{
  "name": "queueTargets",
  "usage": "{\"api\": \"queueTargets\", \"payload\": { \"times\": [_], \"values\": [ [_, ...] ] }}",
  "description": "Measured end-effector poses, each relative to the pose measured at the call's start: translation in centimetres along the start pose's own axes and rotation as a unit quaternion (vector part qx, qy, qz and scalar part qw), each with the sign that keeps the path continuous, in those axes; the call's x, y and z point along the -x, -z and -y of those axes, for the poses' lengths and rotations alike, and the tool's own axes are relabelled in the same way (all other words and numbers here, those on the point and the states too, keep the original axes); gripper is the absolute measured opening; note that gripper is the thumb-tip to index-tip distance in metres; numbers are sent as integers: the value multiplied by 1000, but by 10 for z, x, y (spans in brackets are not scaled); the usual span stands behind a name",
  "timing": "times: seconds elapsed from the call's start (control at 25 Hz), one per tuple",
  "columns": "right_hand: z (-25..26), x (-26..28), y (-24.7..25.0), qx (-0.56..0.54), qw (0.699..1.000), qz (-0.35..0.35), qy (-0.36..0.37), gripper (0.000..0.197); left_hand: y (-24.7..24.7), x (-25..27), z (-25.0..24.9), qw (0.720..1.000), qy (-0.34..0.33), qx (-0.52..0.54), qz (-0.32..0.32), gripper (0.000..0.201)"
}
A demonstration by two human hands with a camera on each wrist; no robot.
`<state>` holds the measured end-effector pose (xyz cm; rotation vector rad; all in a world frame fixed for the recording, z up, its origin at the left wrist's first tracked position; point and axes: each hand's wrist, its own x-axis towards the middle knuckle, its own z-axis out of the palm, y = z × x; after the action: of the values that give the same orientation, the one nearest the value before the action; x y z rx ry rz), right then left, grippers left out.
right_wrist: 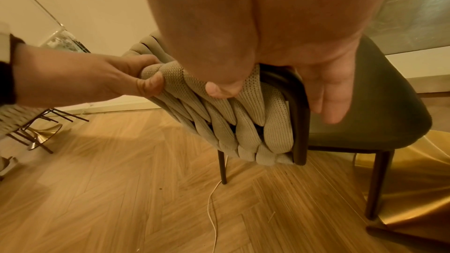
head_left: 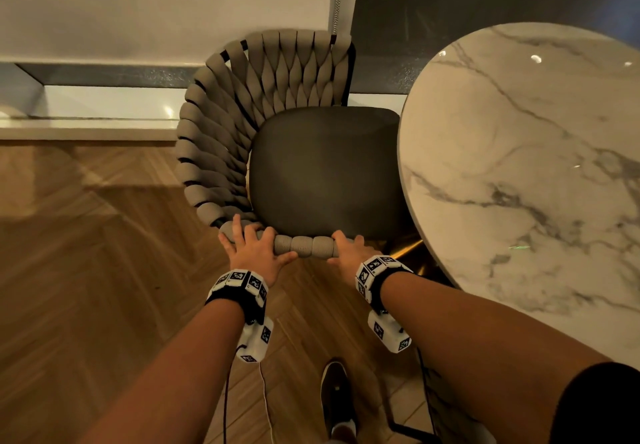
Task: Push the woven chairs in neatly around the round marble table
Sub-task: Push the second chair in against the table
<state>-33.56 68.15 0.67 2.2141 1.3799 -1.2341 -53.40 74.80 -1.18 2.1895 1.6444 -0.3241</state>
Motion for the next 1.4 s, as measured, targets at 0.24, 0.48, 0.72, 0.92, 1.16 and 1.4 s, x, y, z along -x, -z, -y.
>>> {"api": "queueTargets", "payload": {
  "times": [0.24,0.48,0.72,0.92,1.16,1.4],
  "values": [
    [6,-15,7,-19,1000,-15,6,42,6,-25,5,1000,-5,-6,11,68],
    [1,-6,-17,-38,999,27,-19,47,-10,-5,6,998,8,-30,61,68],
    [2,-18,3,-109,993,-25,24,42,18,-26,0,999,10,-36,29,67],
    [2,-15,1,-107,994,-31,17,36,17,-24,2,999,24,-15,36,65],
    [-2,-8,-14,-105,994,-18,16,38,15,-11,1,999,24,-9,45,64],
    [-4,-1,-13,-100,995,-6,9,44,14,-3,-1,999,20,-5,48,64]
  ]
}}
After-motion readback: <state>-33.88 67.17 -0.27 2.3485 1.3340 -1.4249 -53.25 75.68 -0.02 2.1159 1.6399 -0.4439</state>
